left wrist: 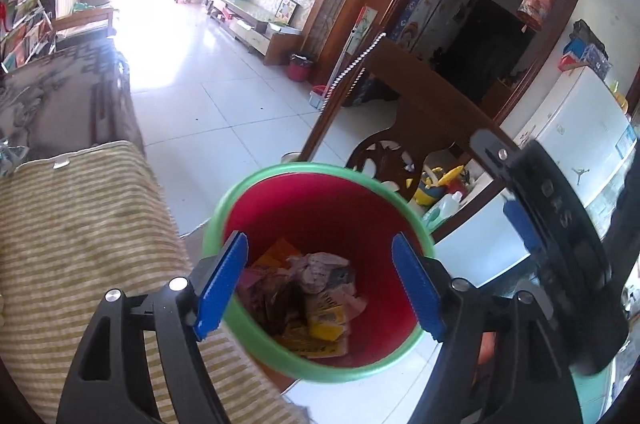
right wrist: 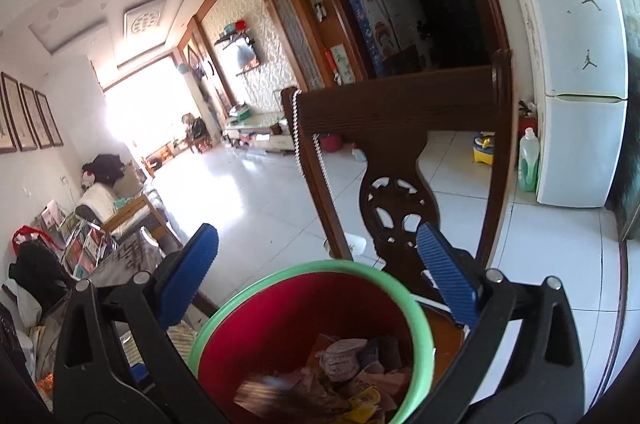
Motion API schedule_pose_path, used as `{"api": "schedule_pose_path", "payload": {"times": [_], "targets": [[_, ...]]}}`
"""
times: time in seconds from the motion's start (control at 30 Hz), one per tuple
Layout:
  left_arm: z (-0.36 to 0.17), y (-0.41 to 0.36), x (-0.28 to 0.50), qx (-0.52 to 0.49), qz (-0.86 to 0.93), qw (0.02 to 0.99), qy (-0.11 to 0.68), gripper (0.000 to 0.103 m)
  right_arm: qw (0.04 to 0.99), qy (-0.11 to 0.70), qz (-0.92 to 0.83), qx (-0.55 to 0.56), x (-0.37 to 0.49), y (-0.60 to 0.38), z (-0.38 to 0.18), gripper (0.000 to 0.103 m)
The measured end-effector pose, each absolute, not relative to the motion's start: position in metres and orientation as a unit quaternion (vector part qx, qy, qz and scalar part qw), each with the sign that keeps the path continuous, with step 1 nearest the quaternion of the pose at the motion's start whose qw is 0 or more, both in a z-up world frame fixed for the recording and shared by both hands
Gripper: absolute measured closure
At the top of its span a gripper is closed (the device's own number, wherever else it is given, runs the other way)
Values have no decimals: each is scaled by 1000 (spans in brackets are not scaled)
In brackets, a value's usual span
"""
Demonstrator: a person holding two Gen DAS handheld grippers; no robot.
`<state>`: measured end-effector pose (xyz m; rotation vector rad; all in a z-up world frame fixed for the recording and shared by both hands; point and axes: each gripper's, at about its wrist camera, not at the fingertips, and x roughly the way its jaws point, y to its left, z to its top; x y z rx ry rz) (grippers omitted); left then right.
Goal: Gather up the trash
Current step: 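Return both tools to the table and grasp the white patterned cup with the left tool, then grasp the brown paper bag with the right tool while the left tool holds the white cup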
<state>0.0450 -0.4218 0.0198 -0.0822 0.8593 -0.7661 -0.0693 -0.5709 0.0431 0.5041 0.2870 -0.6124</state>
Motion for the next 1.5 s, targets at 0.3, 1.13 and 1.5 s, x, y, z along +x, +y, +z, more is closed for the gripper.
{"api": "schedule_pose_path", "payload": {"times": [0.3,1.13,1.5], "targets": [[-5,-314,65,-83,-259,867,418,31,933,157,-251,206,-38,-529,55,5],[-93,-122,127,-228,-56,842,486,45,961,268,-23,63,63,-330,47,5],[-67,-33,53,-222,-58,852,471,48,914,385,118,55,94,-252,-3,5]]}}
